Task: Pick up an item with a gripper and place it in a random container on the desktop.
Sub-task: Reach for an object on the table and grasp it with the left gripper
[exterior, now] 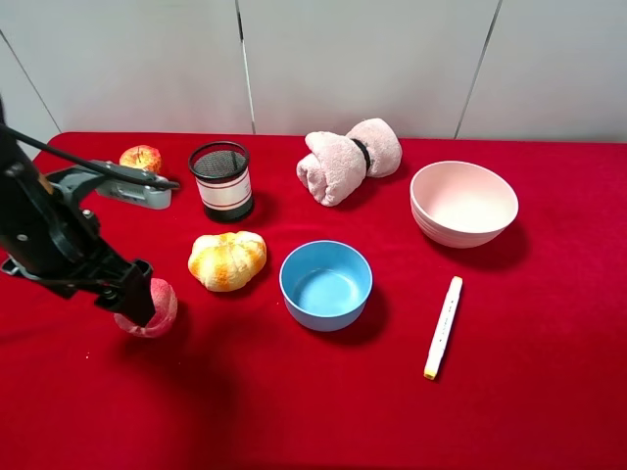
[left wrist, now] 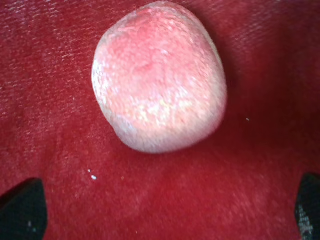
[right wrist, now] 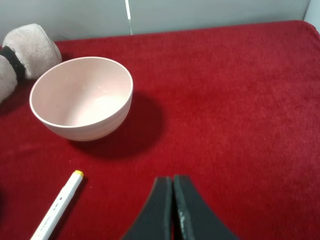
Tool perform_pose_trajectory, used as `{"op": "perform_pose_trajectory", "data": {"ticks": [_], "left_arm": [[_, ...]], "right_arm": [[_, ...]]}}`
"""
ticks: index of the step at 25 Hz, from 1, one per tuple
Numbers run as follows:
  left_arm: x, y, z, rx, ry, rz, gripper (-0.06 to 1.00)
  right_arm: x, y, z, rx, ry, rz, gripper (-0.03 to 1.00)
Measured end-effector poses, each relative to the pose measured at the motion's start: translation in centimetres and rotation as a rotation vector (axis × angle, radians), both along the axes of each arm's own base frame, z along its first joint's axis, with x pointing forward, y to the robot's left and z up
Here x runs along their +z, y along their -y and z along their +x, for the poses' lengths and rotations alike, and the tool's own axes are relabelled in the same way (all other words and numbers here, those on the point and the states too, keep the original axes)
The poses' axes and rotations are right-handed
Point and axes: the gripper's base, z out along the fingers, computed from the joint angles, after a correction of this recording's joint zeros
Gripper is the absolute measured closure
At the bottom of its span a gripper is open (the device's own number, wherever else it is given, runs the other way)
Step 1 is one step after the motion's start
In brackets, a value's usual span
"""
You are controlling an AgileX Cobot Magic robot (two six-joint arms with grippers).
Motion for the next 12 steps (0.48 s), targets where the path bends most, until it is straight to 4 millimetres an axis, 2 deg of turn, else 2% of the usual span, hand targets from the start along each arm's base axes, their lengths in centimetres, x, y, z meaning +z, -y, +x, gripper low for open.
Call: {"op": "perform_pose_trajectory", "data": {"ticks": [12], "left_arm": [[-2.9,0.5,1.8,0.012,0.028,0.006,-0.04]], "right_arm": [[0.0,0.0,0.0,0.0,0.0,0.0,1.0]]}}
